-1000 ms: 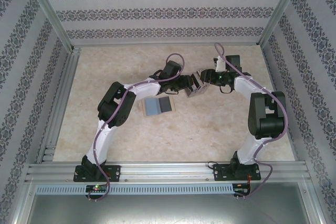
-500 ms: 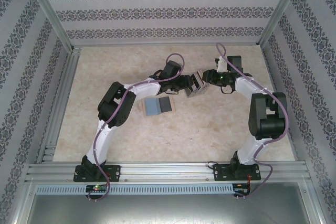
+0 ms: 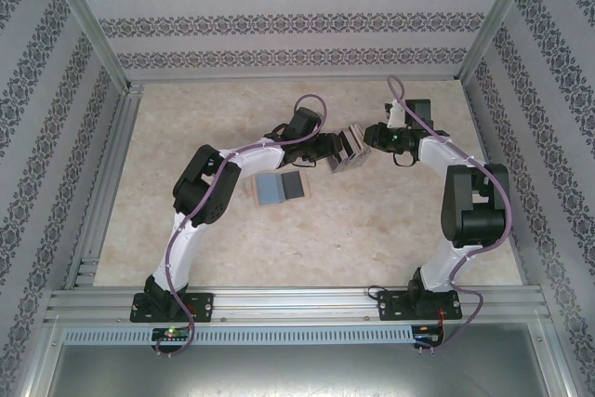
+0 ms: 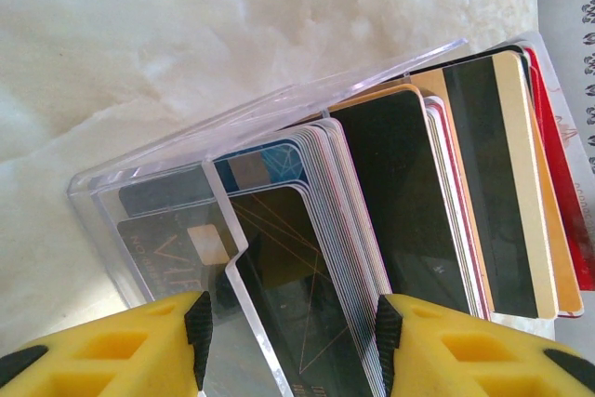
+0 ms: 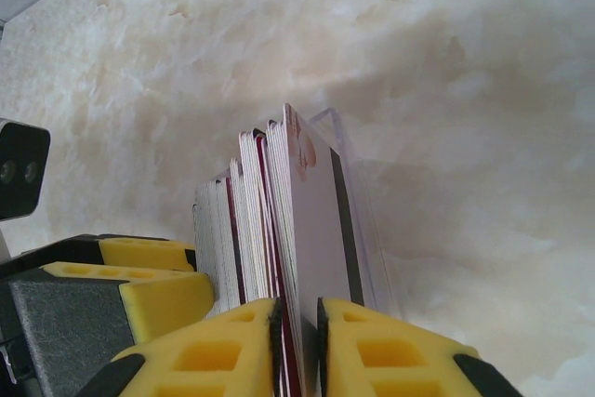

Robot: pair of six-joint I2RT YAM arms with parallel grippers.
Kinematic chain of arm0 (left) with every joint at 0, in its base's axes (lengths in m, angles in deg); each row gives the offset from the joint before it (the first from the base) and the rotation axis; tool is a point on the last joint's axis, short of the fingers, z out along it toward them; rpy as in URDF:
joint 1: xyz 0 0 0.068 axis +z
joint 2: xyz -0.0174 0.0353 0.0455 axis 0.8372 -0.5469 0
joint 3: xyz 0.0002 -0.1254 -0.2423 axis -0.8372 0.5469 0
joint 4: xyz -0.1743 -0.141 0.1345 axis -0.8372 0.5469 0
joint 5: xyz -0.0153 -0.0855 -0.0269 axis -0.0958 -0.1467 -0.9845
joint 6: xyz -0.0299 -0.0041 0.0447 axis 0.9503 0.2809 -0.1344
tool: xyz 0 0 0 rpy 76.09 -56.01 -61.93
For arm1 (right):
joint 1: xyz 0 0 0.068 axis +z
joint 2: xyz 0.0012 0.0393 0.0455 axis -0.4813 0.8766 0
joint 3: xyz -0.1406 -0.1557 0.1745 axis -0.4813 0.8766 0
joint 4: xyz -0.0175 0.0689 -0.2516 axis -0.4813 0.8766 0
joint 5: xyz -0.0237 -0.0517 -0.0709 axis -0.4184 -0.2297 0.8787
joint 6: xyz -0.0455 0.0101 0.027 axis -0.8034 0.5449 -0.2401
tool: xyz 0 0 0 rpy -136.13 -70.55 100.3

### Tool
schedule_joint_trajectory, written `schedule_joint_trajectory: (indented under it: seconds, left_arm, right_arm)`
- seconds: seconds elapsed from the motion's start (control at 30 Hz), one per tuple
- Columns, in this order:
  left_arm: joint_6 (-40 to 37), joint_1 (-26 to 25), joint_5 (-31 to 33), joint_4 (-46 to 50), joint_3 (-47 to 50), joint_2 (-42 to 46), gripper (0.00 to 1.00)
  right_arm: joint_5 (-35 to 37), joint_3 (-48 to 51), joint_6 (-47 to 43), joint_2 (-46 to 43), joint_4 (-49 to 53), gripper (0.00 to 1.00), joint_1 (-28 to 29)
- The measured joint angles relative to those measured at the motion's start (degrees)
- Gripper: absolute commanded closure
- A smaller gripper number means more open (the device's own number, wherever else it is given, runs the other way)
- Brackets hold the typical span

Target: Put the credit cards into the card holder

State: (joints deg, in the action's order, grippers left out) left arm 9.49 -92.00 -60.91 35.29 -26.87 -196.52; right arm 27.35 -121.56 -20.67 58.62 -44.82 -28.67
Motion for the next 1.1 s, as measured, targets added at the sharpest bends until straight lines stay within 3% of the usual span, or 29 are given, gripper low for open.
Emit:
schedule_joint_trajectory:
  seconds: [0.37, 1.1]
  left_arm:
    - [0.0, 0.0, 0.0, 0.0, 0.0, 0.0, 0.48]
    - [-0.1, 0.0, 0.0, 0.0, 0.9, 0.6, 0.48]
  right_arm:
    - [0.0, 1.0, 0.1, -0.8, -0.4, 0.88, -0.7]
    - [1.7, 5.8, 1.1, -7.1, -4.3, 0.91, -2.1]
